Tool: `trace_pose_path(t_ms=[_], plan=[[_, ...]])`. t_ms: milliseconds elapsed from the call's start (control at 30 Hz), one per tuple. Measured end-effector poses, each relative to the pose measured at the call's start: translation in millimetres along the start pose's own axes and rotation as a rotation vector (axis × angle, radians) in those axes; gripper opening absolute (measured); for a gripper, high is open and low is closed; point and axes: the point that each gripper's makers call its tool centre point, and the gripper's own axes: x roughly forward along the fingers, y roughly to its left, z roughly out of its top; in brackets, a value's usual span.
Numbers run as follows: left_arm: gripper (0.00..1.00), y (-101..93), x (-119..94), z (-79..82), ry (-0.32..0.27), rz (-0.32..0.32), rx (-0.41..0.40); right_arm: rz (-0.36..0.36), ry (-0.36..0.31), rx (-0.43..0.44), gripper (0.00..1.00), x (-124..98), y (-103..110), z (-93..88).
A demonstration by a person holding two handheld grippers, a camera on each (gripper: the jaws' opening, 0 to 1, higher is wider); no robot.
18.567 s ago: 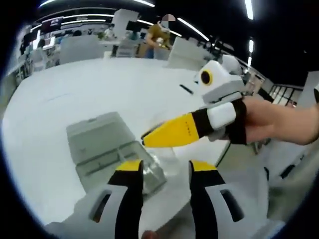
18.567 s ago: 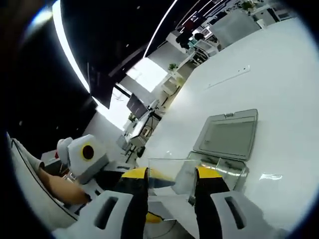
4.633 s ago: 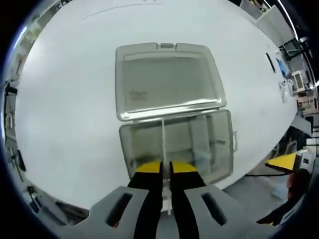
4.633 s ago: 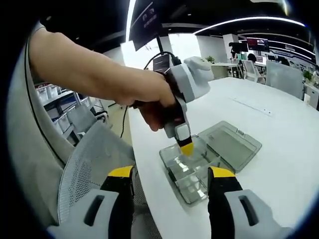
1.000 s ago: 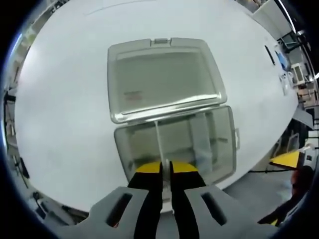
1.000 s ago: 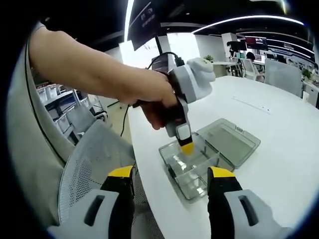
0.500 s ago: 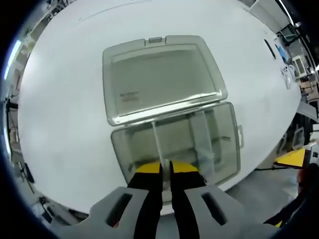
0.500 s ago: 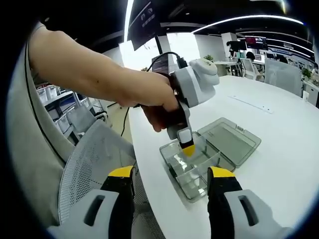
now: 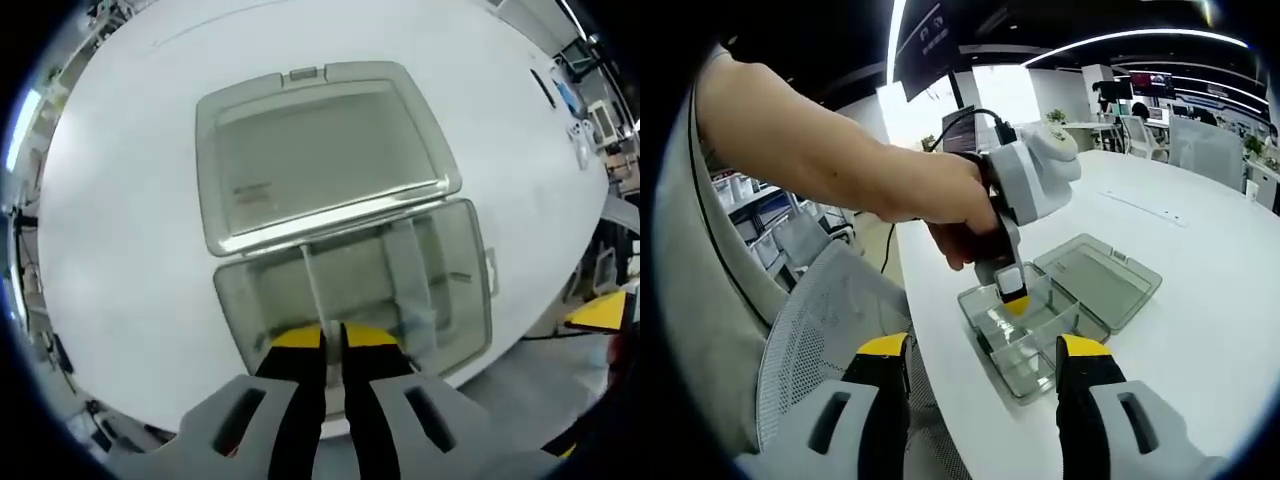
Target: Insert the divider into the dual guide fixture by aligning both edges with the guide slots and pushing it downward to the bottom, including one-sided entry, uneven engagement, binding, and posture correction.
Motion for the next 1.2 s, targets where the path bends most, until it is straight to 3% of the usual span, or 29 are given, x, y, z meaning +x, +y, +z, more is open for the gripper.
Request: trace_pose_path(t_ms=[1200], plan=[[0.05, -0.6, 7.9, -1.3, -0.013, -0.006, -0.027, 0.002, 0.005, 0.003, 0.55, 2.9, -1.7, -1.4]])
